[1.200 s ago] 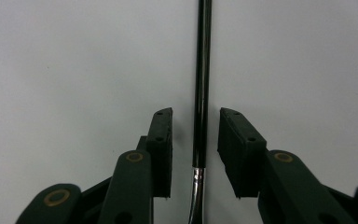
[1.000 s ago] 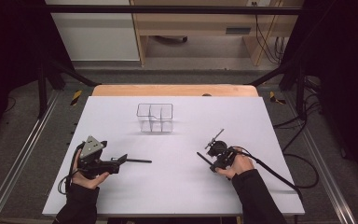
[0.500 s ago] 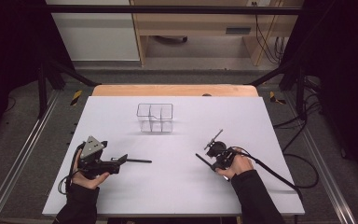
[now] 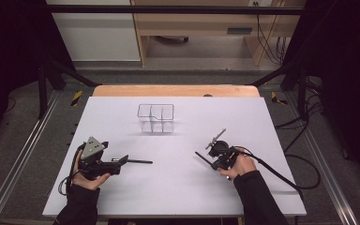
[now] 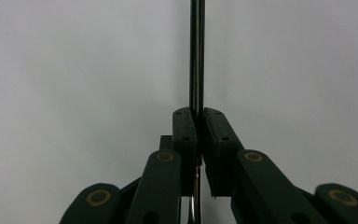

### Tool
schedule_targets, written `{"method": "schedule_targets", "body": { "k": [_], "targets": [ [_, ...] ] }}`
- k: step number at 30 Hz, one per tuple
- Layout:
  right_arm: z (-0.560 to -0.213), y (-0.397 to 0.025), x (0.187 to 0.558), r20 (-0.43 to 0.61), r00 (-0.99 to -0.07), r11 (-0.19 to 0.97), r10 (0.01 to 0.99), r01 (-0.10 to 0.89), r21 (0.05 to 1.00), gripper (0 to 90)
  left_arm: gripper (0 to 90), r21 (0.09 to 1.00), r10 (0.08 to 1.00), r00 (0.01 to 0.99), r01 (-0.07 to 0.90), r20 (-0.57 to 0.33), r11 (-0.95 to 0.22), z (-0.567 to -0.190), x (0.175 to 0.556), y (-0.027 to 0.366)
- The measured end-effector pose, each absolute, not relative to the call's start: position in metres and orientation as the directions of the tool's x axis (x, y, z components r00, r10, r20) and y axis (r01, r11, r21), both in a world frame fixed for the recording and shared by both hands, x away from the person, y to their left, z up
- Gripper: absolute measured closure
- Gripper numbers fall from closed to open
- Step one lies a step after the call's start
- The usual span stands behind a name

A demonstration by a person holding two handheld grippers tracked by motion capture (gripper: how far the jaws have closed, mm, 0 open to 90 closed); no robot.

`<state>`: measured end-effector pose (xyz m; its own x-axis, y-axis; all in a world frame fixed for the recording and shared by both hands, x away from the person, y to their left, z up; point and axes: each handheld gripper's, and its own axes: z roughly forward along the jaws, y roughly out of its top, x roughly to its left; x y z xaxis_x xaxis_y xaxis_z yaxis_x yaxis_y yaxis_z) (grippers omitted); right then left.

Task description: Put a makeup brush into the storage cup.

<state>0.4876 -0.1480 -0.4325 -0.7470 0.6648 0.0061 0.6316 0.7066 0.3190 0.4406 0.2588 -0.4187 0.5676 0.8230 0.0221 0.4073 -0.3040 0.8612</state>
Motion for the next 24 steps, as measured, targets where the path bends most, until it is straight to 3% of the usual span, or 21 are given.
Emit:
{"method": "schedule_targets", "body": {
  "k": [24],
  "targets": [
    [-0.385,-0.129,0.484,0.003,-0.820,0.706,0.572,0.494,0.507,84.1,7.3,0.862,0.786,0.615,0.367,0.058,-0.351,-0.412,0.433,0.241]
  ]
}}
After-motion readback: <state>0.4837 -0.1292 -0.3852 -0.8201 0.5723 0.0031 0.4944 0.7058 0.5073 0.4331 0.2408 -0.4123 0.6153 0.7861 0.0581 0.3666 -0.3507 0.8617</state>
